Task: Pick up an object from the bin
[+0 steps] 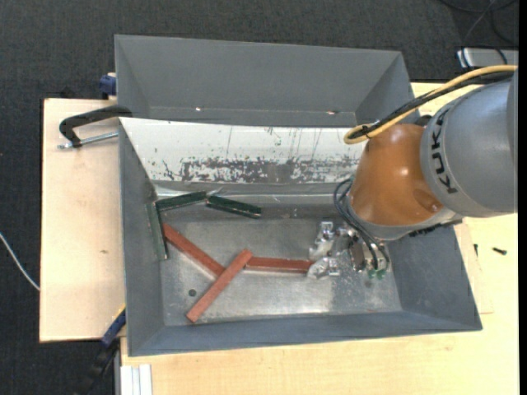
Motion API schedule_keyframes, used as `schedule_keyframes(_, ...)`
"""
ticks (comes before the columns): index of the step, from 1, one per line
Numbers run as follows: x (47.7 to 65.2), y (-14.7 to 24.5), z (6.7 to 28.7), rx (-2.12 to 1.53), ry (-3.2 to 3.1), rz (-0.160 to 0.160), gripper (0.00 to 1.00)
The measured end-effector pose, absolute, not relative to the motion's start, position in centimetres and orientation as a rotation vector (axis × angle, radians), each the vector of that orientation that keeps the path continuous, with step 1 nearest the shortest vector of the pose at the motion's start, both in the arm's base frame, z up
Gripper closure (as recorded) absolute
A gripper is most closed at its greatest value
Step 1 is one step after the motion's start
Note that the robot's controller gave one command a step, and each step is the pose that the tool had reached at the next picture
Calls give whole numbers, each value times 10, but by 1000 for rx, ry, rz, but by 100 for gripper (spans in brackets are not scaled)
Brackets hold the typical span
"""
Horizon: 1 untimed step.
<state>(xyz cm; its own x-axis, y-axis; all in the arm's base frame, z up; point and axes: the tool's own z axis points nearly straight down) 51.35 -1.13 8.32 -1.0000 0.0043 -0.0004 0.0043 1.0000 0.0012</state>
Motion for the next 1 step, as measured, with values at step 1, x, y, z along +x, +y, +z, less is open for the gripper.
schedule_keyframes(1, 509, -21, 263, 38, 3127, 0, 100)
